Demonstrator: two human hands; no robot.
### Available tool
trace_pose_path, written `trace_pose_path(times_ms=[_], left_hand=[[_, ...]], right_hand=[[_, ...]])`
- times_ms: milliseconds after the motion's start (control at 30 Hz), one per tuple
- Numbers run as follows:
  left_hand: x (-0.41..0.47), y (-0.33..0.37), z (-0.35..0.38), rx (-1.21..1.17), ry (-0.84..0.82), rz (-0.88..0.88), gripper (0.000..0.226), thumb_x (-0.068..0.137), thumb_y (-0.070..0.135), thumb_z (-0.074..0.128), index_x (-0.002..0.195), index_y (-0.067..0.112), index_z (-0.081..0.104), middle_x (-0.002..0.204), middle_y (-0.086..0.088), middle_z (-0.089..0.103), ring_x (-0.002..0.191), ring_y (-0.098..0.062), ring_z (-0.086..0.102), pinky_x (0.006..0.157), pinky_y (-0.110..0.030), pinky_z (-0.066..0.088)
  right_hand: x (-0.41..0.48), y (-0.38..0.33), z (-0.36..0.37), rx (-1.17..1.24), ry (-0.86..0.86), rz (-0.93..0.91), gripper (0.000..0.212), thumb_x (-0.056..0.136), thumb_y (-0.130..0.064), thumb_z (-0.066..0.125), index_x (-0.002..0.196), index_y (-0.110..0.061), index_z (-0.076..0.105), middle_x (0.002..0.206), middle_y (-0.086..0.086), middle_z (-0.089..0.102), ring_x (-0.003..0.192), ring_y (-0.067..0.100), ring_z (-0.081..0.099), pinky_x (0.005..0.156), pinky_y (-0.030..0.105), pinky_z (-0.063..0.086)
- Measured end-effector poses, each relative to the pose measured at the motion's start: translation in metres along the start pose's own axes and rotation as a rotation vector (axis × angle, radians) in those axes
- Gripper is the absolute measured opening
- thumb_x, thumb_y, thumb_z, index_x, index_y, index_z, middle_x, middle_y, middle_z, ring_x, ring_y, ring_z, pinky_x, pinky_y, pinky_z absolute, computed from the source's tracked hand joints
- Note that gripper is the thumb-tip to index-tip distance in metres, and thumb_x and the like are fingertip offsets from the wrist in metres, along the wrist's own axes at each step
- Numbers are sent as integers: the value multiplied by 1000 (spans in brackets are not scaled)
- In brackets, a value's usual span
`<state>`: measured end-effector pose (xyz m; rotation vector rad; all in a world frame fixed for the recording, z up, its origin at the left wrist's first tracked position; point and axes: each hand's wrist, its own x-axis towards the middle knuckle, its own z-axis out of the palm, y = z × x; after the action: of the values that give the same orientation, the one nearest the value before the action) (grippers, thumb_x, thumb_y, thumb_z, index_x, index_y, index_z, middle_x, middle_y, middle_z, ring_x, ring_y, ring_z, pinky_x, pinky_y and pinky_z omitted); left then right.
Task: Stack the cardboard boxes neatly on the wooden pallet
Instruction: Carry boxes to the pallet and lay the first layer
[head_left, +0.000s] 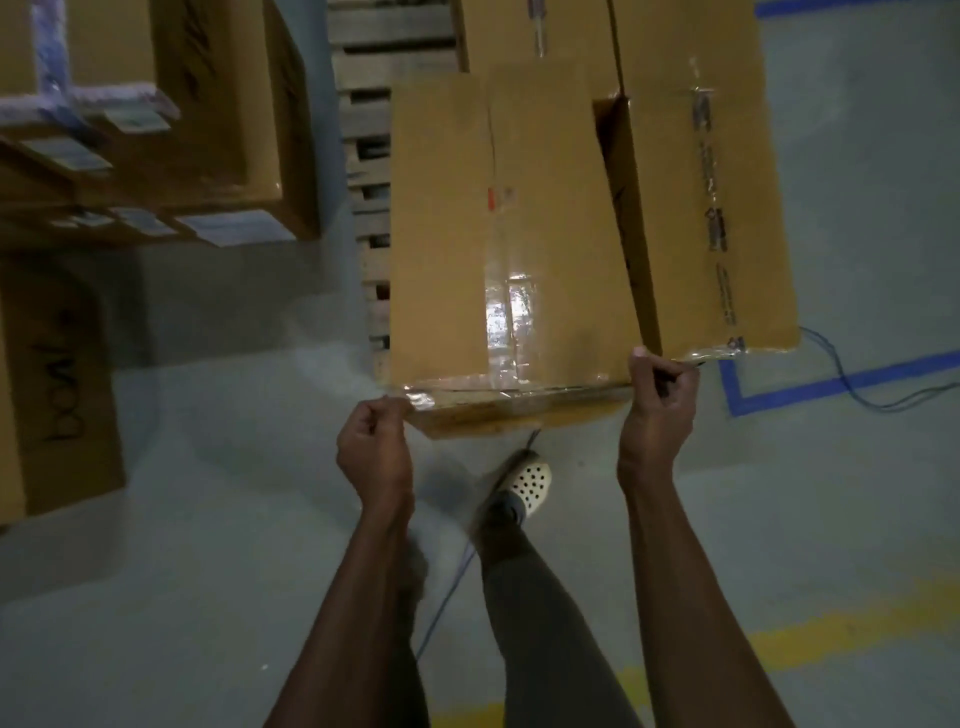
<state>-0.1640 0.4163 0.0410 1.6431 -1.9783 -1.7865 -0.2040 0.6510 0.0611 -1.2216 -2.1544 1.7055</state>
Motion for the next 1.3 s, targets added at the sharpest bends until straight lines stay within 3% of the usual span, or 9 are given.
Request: trace_pose_path(times_ms=[67, 133, 267, 433, 633, 800, 933, 1167, 1300], left_hand=[[19, -39, 32, 99, -80, -59, 11, 86, 18, 72, 77, 24, 71, 81, 5, 72, 81, -18, 67, 80, -38, 56], [44, -75, 65, 257, -202, -102, 4, 86, 25, 73, 89, 23, 72, 96, 0, 74, 95, -24, 68, 87, -38, 54], [82, -125, 114, 365, -373, -343, 33, 84, 24, 75, 115, 17, 70, 119, -4, 66, 104, -24, 57, 85, -35, 42], [100, -113, 130, 411, -446, -372, 42, 88, 17, 70, 130, 14, 63, 128, -5, 62, 116, -27, 55, 91, -35, 39], [150, -53, 180, 446, -389, -275, 78, 89, 25, 73, 158, 22, 36, 159, -3, 42, 140, -29, 46, 102, -39, 41], [198, -20, 230, 497, -413, -177, 68, 73, 32, 76, 139, 25, 58, 126, 1, 69, 109, -25, 68, 95, -47, 57], [198, -5, 248, 569, -385, -135, 48, 71, 25, 77, 113, 19, 56, 115, -4, 68, 98, -27, 67, 90, -48, 58], [178, -4, 254, 661, -400, -33, 67, 61, 34, 60, 125, 20, 52, 121, -6, 60, 104, -30, 60, 89, -51, 55], [173, 5, 269, 668, -414, -14, 66, 68, 31, 62, 132, 24, 50, 127, -1, 57, 108, -27, 59, 93, -50, 53]], right_hand=[[41, 46, 4, -115, -44, 33, 25, 93, -40, 72, 106, -22, 62, 114, -2, 69, 110, 14, 64, 90, 19, 51], [79, 90, 13, -203, -124, 117, 30, 91, -46, 72, 110, -27, 59, 120, -1, 66, 114, 19, 61, 97, 39, 51], [127, 149, 35, -118, -299, 477, 22, 100, -36, 62, 109, -19, 52, 126, 6, 55, 126, 31, 53, 106, 58, 42], [152, 163, 51, -574, -341, 388, 84, 74, -74, 68, 138, -25, 43, 145, 5, 50, 131, 30, 48, 112, 56, 37], [206, 130, 100, -641, -372, 253, 81, 86, -61, 69, 151, -22, 41, 154, 7, 43, 142, 31, 40, 114, 58, 32], [259, 113, 147, -577, -424, 265, 90, 81, -69, 65, 155, -27, 37, 152, 2, 48, 134, 25, 49, 110, 48, 42], [274, 106, 155, -358, -310, 401, 63, 91, -53, 67, 145, -26, 51, 133, -2, 60, 107, 16, 57, 85, 32, 46], [279, 83, 155, -294, -135, 307, 69, 82, -51, 77, 141, -23, 54, 132, -1, 56, 117, 20, 57, 99, 44, 52], [303, 67, 155, -325, -99, 270, 62, 86, -46, 75, 139, -20, 56, 133, 0, 59, 111, 15, 56, 83, 27, 48]])
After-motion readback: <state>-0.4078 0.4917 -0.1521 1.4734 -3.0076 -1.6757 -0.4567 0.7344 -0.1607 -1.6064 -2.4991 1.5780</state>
